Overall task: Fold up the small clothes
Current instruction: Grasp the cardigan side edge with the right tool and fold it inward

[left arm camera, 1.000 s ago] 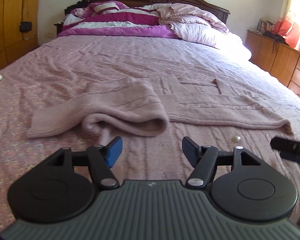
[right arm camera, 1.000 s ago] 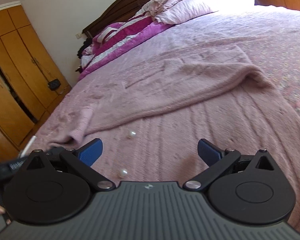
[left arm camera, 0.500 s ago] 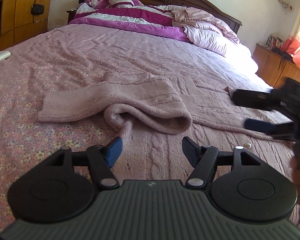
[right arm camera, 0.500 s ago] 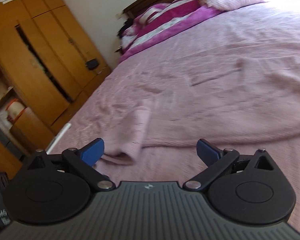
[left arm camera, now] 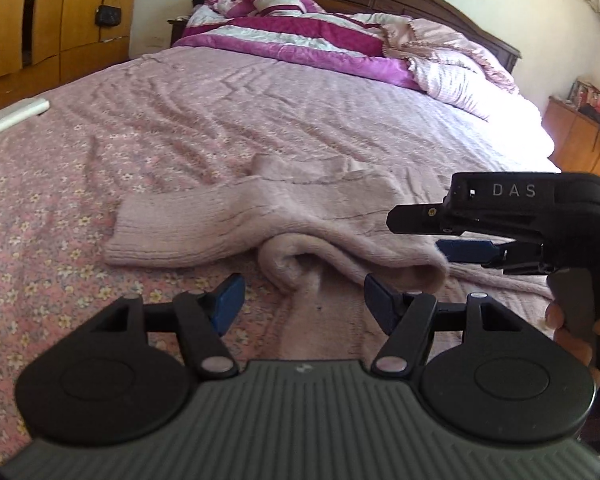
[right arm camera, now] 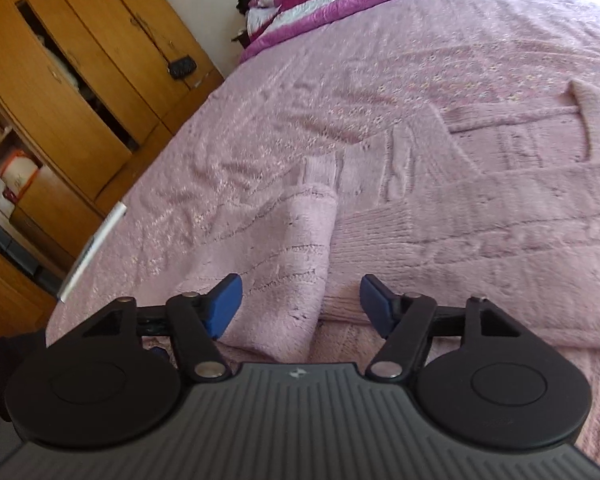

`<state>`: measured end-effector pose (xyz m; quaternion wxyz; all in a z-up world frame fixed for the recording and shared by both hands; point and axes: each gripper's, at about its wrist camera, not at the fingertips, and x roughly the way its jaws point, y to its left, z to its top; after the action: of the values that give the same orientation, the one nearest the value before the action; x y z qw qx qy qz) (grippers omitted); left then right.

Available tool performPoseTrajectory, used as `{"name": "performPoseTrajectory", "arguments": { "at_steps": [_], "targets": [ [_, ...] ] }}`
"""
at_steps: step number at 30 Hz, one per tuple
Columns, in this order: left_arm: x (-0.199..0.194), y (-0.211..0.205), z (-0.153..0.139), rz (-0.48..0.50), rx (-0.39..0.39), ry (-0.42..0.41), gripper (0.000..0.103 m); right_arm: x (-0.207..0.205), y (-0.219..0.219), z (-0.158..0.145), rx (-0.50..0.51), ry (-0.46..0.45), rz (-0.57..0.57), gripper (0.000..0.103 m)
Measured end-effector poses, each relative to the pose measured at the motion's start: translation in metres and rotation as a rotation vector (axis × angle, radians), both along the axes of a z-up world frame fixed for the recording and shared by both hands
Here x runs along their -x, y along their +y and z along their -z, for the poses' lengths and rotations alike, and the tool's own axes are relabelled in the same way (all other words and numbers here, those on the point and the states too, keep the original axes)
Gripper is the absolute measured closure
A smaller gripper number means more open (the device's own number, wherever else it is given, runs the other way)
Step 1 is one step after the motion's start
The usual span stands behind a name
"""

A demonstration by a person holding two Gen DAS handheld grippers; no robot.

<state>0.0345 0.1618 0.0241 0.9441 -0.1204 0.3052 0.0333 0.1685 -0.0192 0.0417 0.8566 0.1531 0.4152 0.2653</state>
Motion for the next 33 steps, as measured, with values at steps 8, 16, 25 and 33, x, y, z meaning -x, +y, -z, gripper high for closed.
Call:
{"name": "performPoseTrajectory", "arguments": {
  "at_steps": [8, 16, 25, 33],
  "targets": [
    [-0.008, 0.005, 0.009, -0.075, -0.092, 0.049, 0.033, 0.013, -0.006, -0.042, 0.037, -0.173, 0.008, 0.096],
    [-0.008, 0.004, 0.011, -0.069, -0.127, 0.051, 0.033, 0.014, -0.039, -0.035, 0.048, -0.114, 0.053, 0.096],
    [-0.006, 0.003, 0.015, -0.052, -0.130, 0.029, 0.032, -0.002, -0.010, -0.009, 0.012, 0.011, 0.030, 0.042],
    [-0.010, 0.000, 0.015, -0.060, -0.136, 0.034, 0.032, -0.003, 0.018, -0.006, 0.063, -0.028, 0.016, 0.090]
  ]
}}
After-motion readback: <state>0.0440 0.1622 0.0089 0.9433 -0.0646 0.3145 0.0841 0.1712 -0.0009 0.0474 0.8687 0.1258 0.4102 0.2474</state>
